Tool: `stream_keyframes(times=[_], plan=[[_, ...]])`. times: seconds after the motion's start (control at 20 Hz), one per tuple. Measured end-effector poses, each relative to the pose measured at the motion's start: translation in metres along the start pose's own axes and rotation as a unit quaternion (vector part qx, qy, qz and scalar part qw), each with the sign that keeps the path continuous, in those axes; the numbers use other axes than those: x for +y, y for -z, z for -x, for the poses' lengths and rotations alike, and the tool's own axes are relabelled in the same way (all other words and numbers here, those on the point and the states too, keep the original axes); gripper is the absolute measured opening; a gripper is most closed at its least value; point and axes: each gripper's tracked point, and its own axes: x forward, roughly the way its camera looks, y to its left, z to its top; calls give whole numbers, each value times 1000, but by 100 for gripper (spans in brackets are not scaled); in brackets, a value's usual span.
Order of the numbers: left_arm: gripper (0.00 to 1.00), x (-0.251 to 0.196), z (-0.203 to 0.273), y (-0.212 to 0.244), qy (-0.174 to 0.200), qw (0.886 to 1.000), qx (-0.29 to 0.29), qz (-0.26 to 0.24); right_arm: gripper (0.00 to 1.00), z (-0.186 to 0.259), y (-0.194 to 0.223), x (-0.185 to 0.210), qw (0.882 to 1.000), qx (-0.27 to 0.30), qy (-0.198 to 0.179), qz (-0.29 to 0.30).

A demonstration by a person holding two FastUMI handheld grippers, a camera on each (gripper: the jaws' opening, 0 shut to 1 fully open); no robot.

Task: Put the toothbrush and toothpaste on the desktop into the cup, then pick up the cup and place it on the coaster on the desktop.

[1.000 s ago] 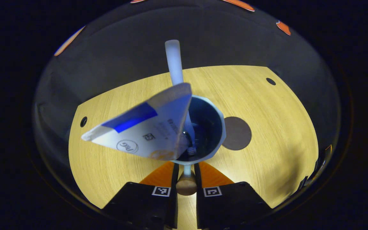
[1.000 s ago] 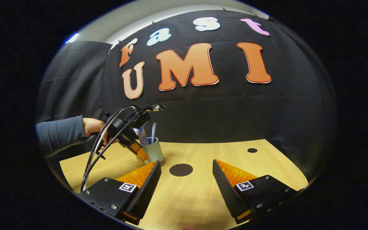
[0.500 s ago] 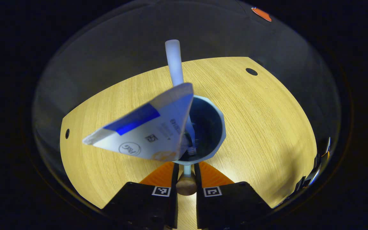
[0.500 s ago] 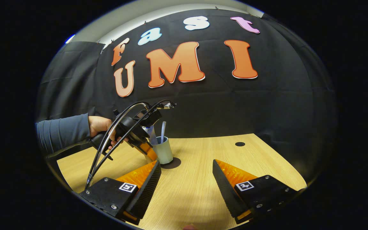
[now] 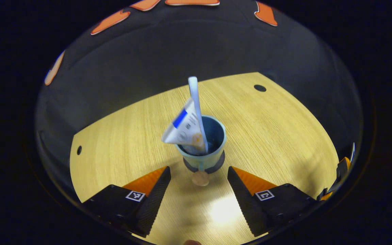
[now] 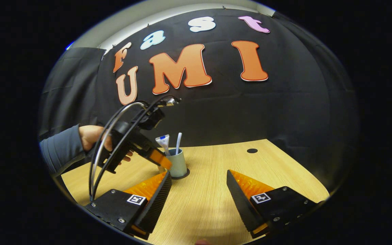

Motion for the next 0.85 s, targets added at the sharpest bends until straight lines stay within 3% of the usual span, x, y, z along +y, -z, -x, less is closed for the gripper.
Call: stream_keyframes(times=[0.15,0.35,0.6,0.7,0.85], plan=[[100,10,7,-18,-31,994,-102,3,97,1,-22,8,999,-33,13,21],[100,25,12,-37,-75,974,-212,42,97,3,-45,30,996,-75,14,38],[99,51,-4,-57,-159,924,-339,81,97,7,-63,61,990,-134,-6,51],[99,55,-10,-64,-159,906,-381,92,97,8,-69,77,986,-157,-21,57],[99,56,-9,-77,-150,889,-418,110,97,3,-68,100,982,-168,-44,68]])
